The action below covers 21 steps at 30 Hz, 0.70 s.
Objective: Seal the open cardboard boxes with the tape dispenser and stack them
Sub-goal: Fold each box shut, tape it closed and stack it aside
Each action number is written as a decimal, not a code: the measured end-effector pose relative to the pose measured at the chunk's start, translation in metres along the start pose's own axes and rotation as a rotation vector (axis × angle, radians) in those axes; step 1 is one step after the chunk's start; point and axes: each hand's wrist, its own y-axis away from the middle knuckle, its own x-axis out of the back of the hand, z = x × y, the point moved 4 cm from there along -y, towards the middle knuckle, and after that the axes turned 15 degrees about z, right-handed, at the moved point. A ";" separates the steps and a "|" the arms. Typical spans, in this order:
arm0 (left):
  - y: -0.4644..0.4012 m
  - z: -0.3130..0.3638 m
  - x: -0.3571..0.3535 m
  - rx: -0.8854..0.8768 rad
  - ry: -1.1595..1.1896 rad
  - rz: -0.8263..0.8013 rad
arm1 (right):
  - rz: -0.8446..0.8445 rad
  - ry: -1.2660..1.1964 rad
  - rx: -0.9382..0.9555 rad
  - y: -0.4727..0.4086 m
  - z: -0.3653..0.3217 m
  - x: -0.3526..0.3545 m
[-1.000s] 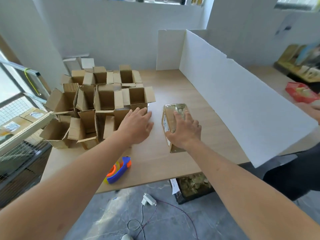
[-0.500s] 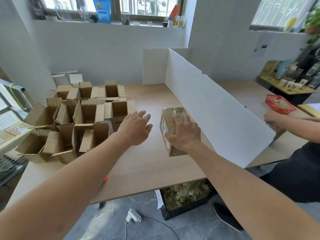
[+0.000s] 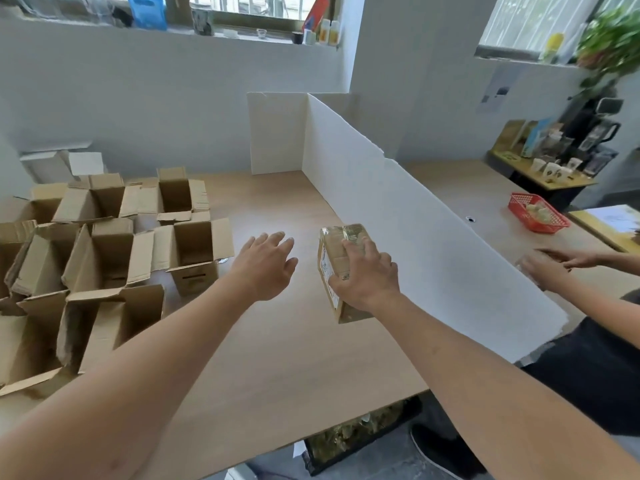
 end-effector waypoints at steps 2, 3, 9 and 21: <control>-0.017 -0.005 -0.010 -0.001 -0.006 -0.022 | -0.012 -0.001 -0.011 -0.017 0.002 -0.009; -0.025 -0.007 -0.015 0.001 -0.007 -0.030 | -0.021 0.004 -0.011 -0.025 0.003 -0.013; -0.072 -0.011 -0.045 0.035 -0.008 -0.080 | -0.051 -0.008 -0.011 -0.074 0.019 -0.041; -0.158 0.009 -0.115 0.249 -0.001 -0.108 | -0.135 -0.051 0.086 -0.191 0.066 -0.121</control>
